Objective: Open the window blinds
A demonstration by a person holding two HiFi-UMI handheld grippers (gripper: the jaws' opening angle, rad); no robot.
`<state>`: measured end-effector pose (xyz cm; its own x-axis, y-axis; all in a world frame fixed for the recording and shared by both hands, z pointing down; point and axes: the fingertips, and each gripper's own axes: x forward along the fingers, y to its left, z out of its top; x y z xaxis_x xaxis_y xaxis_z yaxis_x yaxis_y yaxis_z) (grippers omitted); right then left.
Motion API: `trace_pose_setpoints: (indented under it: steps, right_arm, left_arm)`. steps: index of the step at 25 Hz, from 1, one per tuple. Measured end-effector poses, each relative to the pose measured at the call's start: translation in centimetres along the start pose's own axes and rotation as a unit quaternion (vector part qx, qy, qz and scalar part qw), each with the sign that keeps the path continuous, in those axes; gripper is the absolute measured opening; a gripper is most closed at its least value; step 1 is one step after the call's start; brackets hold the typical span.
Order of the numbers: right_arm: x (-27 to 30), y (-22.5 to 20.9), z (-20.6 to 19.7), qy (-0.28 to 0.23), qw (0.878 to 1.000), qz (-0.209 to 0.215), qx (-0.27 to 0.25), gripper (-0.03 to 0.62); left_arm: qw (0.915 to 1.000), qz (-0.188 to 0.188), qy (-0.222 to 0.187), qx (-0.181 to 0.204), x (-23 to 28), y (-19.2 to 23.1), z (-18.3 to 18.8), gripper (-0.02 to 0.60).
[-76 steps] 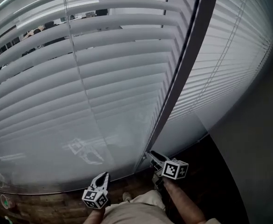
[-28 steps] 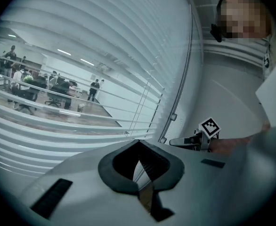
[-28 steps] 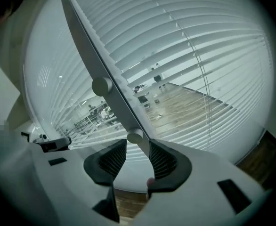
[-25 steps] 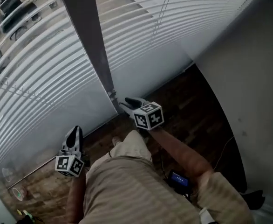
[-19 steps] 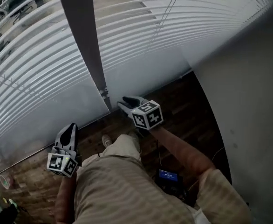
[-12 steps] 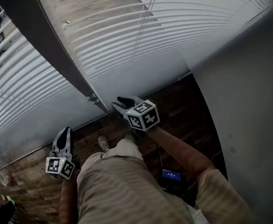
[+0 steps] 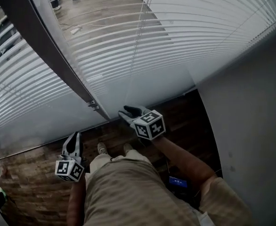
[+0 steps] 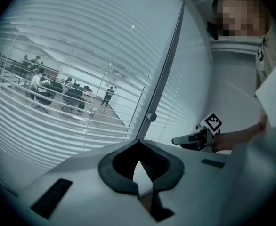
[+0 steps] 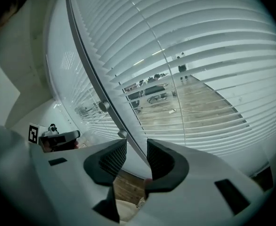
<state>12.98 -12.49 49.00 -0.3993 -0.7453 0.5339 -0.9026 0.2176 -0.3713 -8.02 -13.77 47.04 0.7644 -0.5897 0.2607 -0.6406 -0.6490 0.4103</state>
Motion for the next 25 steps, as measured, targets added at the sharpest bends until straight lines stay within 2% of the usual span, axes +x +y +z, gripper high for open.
trace_pose_setpoints:
  steps: [6,9,13,20,22,25]
  right_arm:
    - [5.3,4.0,-1.4,-0.023,0.996,0.058,0.059,0.14]
    - [9.0,4.3,-1.8,-0.041,0.991,0.064,0.115,0.14]
    - [12.3,3.6,-1.8,-0.074,0.977,0.065,0.192,0.14]
    - [14.9,2.5,-4.4,-0.09,0.965,0.054,0.24,0.135]
    - [15.4,2.2,-4.7,-0.089,0.968,0.043,0.232,0.133]
    - [15.3,2.3,-4.6,-0.084,0.975,0.0,0.205,0.13]
  left_arm:
    - [0.9988,0.045,-0.009,-0.015,-1.9,2.8,-1.0,0.012]
    - [0.998,0.059,-0.007,-0.021,-2.6,4.1,-1.5,0.012]
    - [0.9978,0.061,0.003,-0.024,-3.0,4.6,-2.7,0.012]
    - [0.998,0.056,0.015,-0.026,-2.0,6.1,-5.5,0.012]
    - [0.9982,0.052,0.019,-0.024,-1.4,6.4,-6.3,0.012]
    - [0.9983,0.045,0.029,-0.024,-0.9,6.2,-6.8,0.012]
